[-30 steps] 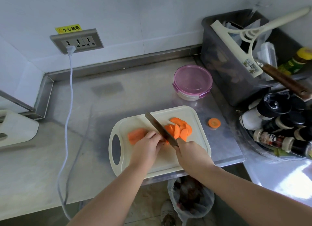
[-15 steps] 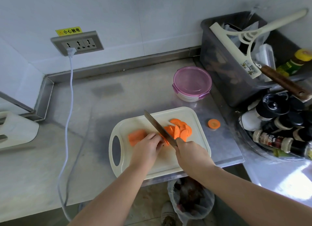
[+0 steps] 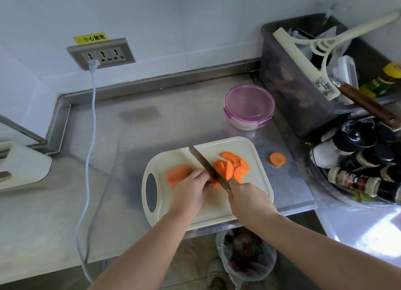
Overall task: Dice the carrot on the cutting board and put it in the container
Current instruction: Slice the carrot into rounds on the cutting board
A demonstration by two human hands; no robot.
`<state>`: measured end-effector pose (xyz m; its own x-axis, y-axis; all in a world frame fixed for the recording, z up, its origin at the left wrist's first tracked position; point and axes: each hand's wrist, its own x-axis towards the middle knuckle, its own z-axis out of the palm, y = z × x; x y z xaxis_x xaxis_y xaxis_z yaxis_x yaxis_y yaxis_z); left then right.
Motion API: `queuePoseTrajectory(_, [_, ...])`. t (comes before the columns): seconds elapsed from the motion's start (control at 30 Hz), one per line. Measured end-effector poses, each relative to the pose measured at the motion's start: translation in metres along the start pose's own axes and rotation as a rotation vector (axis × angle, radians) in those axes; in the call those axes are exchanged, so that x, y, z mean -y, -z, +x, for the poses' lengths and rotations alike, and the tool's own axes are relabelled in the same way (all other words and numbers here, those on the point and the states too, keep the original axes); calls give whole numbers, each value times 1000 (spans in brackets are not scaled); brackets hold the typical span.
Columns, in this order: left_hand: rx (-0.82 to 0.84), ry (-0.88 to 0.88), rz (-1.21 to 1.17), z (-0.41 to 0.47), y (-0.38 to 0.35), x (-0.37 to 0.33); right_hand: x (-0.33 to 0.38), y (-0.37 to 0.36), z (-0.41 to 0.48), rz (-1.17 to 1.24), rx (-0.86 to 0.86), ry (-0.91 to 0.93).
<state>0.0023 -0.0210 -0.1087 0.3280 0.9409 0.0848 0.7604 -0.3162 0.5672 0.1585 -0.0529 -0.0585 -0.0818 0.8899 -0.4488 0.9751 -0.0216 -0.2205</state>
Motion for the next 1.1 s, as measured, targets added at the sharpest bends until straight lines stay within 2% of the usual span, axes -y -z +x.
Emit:
queuePoseTrajectory(0.3, [29, 8, 25, -1, 0, 2, 5, -8, 9, -2, 68, -11])
queuePoseTrajectory(0.47, [50, 24, 53, 0, 1, 2, 11, -2, 18, -10, 41, 15])
queuePoseTrajectory(0.63, [-19, -21, 37, -1, 0, 0, 0, -2, 15, 77, 12, -84])
queuePoseTrajectory(0.9, [-33, 14, 24, -1, 0, -2, 3, 3, 0, 59, -22, 18])
queuePoseTrajectory(1.1, [-15, 23, 32, 0, 0, -2, 6, 3, 0, 46, -10, 15])
